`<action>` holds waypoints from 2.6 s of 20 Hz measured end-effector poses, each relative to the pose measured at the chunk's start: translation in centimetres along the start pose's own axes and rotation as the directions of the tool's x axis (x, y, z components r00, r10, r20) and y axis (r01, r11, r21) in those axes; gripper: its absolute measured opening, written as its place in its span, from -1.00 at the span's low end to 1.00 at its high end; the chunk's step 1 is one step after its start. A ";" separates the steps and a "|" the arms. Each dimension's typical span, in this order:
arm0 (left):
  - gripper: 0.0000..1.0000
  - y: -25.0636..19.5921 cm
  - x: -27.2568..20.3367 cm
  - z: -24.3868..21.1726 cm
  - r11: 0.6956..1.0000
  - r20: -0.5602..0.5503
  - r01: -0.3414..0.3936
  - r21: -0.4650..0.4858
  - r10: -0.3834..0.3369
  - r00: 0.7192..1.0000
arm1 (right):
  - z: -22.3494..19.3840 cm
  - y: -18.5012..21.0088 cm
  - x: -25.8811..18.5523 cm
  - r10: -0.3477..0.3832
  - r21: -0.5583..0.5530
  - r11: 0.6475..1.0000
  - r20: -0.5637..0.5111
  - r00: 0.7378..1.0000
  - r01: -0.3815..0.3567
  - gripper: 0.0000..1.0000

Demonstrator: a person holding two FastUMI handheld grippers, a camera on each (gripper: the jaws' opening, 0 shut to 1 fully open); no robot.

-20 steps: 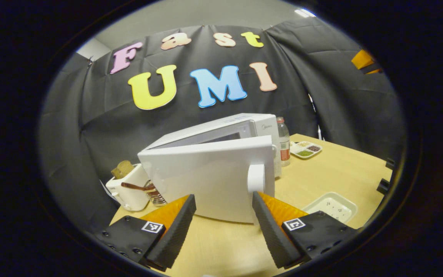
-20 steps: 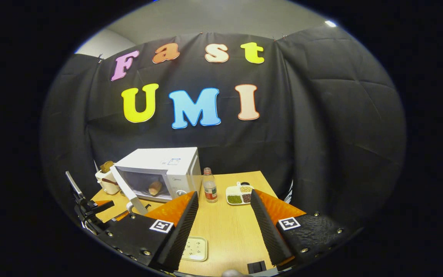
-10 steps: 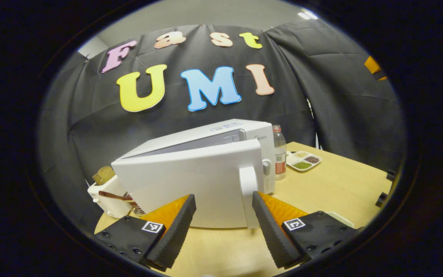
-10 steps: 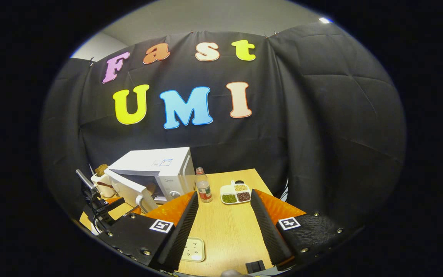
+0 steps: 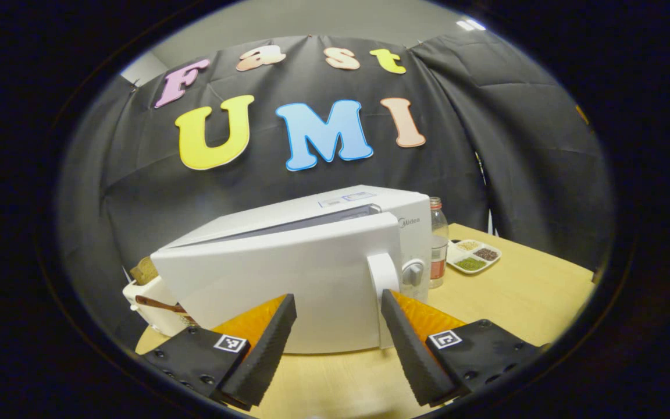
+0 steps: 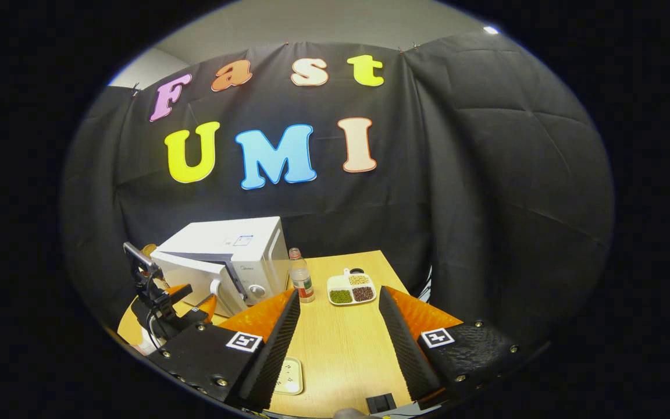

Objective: Open the microwave oven with the left hand, put the food in, and close the microwave oven.

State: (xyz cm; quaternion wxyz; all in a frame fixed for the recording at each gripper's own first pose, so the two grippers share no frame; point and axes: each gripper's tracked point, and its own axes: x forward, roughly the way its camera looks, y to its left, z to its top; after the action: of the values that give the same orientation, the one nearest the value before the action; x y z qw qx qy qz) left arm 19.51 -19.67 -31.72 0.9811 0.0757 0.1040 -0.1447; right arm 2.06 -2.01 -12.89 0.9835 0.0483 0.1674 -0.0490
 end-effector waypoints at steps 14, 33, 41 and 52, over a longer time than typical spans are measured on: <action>1.00 -0.7 3.5 0.6 0.999 0.003 -0.014 -0.039 0.014 1.000 | -0.6 -0.5 1.3 0.011 0.006 1.000 -0.028 1.000 -0.010 0.68; 0.95 -4.4 0.4 6.7 0.999 0.060 0.031 -0.042 -0.029 0.998 | 1.0 2.0 1.2 0.100 -0.038 0.994 0.008 0.995 -0.099 0.68; 1.00 0.6 -13.8 20.3 0.987 0.227 0.019 -0.159 0.018 0.974 | 7.6 3.2 1.0 0.154 -0.127 0.983 0.165 0.974 -0.134 0.68; 0.89 10.4 -21.2 24.5 0.984 0.205 -0.103 -0.148 0.133 0.970 | 12.1 2.0 -0.9 0.098 -0.080 0.994 0.275 0.956 -0.079 0.68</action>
State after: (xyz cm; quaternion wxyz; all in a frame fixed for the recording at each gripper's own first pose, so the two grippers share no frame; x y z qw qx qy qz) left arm 7.23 -8.50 -2.00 0.9963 -0.0015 0.0028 -0.0859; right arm 5.37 -1.35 -1.03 0.9995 0.0149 0.0265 -0.0055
